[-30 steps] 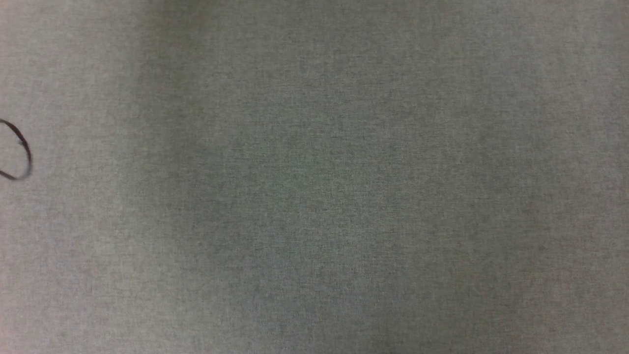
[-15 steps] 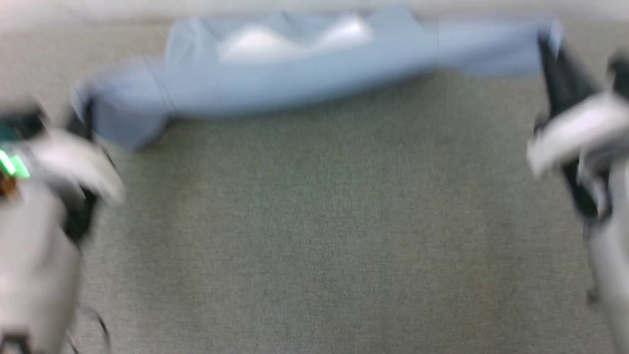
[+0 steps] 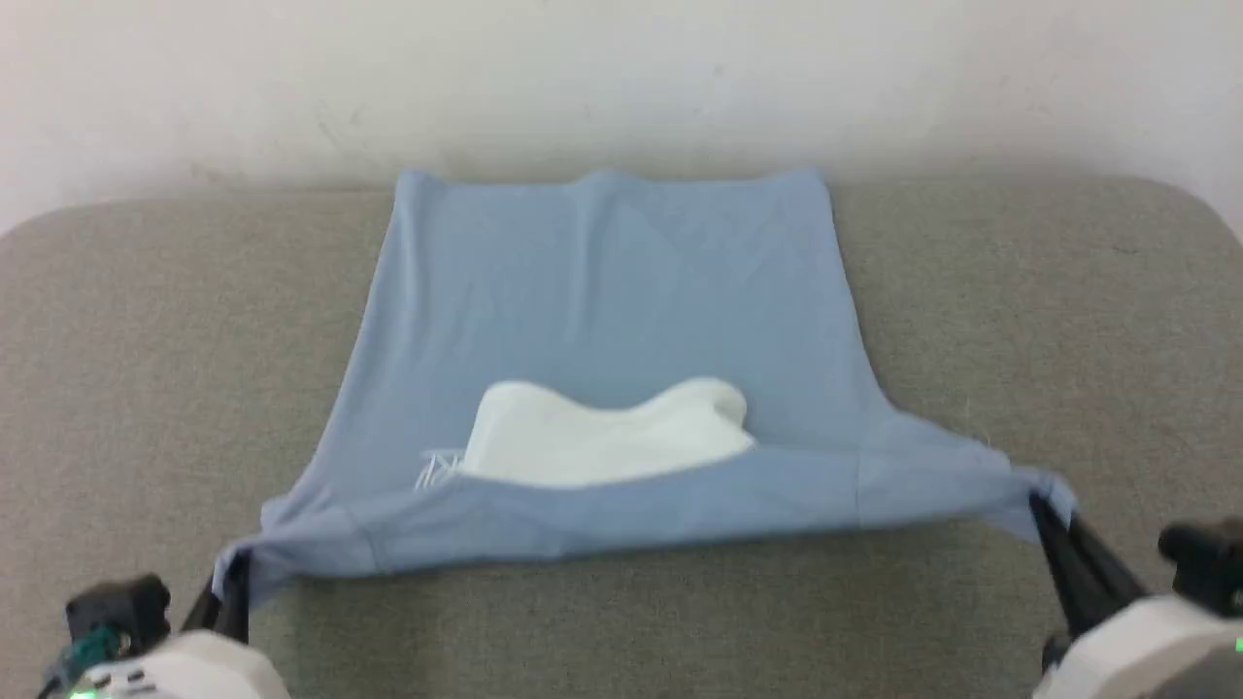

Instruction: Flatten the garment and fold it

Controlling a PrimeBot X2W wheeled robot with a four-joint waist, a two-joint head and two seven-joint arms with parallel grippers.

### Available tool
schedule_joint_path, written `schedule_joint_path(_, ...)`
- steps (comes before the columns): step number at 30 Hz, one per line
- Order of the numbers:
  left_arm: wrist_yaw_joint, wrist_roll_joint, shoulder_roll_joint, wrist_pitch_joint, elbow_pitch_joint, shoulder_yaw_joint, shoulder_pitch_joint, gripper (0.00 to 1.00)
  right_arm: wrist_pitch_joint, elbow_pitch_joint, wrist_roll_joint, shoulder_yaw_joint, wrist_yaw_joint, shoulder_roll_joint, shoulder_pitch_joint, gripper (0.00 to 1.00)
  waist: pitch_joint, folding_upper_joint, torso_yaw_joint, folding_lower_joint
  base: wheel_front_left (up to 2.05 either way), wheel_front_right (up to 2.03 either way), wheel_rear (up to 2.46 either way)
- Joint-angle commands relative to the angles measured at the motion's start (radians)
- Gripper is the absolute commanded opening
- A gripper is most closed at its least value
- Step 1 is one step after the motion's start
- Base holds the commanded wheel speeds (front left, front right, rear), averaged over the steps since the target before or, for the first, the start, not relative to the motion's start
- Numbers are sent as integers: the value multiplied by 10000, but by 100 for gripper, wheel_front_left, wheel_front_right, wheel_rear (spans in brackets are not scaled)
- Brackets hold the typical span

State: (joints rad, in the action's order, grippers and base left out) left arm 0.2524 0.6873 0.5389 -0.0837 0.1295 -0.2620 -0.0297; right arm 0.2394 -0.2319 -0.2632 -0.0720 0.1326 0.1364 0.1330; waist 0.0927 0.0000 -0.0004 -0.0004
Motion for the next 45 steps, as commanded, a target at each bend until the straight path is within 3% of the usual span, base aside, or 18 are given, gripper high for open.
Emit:
schedule_joint_path(1,517,29,212,334,-699,114,-791,0,283,-282,49,-127,-19,-159,761,0,-281,0,27,4,0,0,0)
schedule_joint_path(6,1402,233,345,985,-2139,219,-2459,0,1017,-424,-120,-179,-19,-515,2285,0,-389,0,86,4,0,0,0)
schedule_joint_path(15,1919,499,359,1415,-3042,216,-3748,0,3261,-297,-835,208,-19,-836,3853,0,-410,0,220,4,0,0,0)
schedule_joint_path(16,1934,492,357,1384,-3086,232,-3755,0,3370,-404,-984,185,-19,-843,3862,11,-394,0,242,4,0,0,0)
schedule_joint_path(17,1941,489,327,1319,-3130,257,-3722,0,3385,-554,-1113,140,-19,-848,3821,73,-373,0,268,4,0,0,0)
schedule_joint_path(18,1938,485,294,1266,-3167,269,-3666,0,3333,-724,-1210,52,-19,-852,3744,100,-345,0,302,4,0,0,0)
schedule_joint_path(22,1882,381,210,1022,-3257,270,-3347,0,2859,-1352,-1902,-479,-19,-858,3231,100,-227,0,473,4,0,0,0)
schedule_joint_path(26,1781,298,167,844,-3307,246,-3061,0,2541,-1613,-1624,-1059,-19,-859,2533,100,-9,0,662,4,0,0,0)
schedule_joint_path(29,1685,207,88,652,-3442,202,-2730,0,2213,-1152,-1278,-1608,-19,-858,1193,100,334,0,849,4,0,0,0)
schedule_joint_path(39,1408,-224,-367,-82,-3848,-71,-1293,0,1080,4125,-706,-1396,-19,305,-5042,100,1863,0,1832,4,0,0,0)
schedule_joint_path(45,1074,-425,-659,-462,-3895,-390,-495,0,1416,7230,-565,-1180,-19,902,-8075,100,2672,0,2537,4,0,0,0)
